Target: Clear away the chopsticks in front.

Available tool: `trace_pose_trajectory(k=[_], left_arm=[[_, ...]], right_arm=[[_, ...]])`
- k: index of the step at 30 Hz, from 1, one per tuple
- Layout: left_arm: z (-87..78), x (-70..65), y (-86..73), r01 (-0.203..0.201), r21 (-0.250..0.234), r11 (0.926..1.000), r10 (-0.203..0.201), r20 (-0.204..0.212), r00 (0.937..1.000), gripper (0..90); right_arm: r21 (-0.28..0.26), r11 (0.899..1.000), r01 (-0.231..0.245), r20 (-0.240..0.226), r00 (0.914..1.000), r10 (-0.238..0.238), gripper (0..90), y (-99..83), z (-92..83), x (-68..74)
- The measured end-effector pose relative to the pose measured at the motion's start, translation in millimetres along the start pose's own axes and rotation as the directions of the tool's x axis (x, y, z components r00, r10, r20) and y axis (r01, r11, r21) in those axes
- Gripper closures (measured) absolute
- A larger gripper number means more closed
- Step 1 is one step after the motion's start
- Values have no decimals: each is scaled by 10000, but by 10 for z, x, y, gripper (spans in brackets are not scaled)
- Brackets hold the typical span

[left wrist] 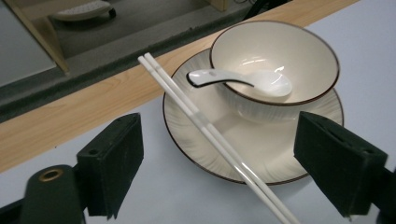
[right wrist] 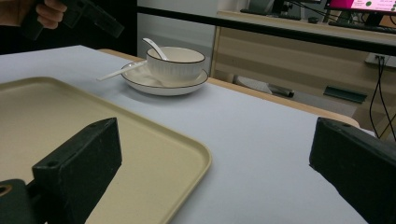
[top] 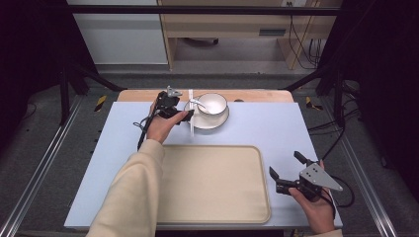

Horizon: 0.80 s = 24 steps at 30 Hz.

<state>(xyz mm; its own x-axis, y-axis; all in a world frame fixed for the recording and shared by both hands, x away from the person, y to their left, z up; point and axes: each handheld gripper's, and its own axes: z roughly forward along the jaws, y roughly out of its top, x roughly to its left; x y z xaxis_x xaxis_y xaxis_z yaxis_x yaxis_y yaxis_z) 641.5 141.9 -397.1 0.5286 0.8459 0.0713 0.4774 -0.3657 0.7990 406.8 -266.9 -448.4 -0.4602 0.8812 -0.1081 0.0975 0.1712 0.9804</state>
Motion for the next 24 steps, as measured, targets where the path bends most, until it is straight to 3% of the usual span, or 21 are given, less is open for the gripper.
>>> trace_pose_trajectory(k=[5,13,15,24], left_arm=[[59,-45,-38,318,63,9995,-316,-356,9989,254],[151,-113,-85,294,233,9993,-277,-730,9970,366],[194,-120,-97,453,372,9983,-417,-937,9947,403],[336,-173,-146,801,689,9944,-723,-1098,9913,522]], right_arm=[[-2,10000,22,4,10000,-22,24,3,9,-1],[44,10000,25,30,10000,-25,25,-5,4,-16],[72,10000,19,15,10000,-20,26,-3,7,-11],[112,9999,-8,50,10000,7,27,-8,-1,-28]])
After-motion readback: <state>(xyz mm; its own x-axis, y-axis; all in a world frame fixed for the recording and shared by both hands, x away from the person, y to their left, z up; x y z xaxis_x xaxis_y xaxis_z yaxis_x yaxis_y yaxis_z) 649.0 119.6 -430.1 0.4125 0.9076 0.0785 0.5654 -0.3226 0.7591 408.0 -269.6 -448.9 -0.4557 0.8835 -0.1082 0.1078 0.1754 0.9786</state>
